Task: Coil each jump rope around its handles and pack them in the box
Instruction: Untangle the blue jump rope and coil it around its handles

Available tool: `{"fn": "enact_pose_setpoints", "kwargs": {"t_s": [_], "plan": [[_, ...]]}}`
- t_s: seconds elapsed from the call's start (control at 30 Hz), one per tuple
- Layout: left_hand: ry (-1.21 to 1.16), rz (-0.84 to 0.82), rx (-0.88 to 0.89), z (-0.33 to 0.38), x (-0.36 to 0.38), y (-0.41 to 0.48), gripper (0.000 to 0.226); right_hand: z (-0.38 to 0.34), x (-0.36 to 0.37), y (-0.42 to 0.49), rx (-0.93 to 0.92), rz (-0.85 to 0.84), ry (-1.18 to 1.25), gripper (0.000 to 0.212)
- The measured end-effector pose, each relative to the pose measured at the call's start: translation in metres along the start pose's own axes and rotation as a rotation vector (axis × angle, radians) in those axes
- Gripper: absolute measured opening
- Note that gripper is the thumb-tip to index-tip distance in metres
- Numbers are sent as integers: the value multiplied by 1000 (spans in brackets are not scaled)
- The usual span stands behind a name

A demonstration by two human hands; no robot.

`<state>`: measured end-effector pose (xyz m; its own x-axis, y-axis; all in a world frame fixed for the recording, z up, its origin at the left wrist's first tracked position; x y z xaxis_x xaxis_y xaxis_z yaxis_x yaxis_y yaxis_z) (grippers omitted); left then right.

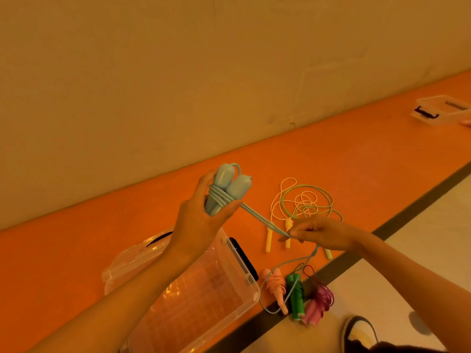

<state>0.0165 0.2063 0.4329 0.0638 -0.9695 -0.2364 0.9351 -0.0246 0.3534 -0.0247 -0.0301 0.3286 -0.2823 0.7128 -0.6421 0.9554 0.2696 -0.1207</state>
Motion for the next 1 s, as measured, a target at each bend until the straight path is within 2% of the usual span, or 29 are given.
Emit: {"fn": "enact_pose_setpoints", "kwargs": {"t_s": [0.17,0.37,0.43,0.57,0.7,0.83,1.0], "plan": [[138,95,-20,-22,-16,12,57,-49,16,-11,-188,13,-157,22],[232,66,-86,-50,-14,8,50,-110,59,-33,-530,35,-583,29],[268,32,-103,-57,-11,6,48,-136,71,-39,-592,28,-608,28],[378,-74,-65,-64,1,0,45,-178,57,-42,-602,82,-490,28],[540,-212,15,-70,14,-8,71,-184,3,-30,-558,274,-314,24],[635,-364,183,-55,32,-24,88,-179,-36,-22,-589,478,-354,28],[814,-547,305,-42,58,-47,95,-180,-50,-16,-603,524,-443,35]]}}
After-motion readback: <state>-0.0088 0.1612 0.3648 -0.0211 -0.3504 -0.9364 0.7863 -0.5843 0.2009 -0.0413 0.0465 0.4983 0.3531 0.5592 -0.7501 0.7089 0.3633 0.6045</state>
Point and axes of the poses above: each hand's wrist, its own y-axis towards the middle knuckle, its own x-axis out of the palm, z = x × y, the point moved 10 cm from there along y, towards the middle knuckle, and after that the axes turned 14 degrees about z, right-handed, at the moved point
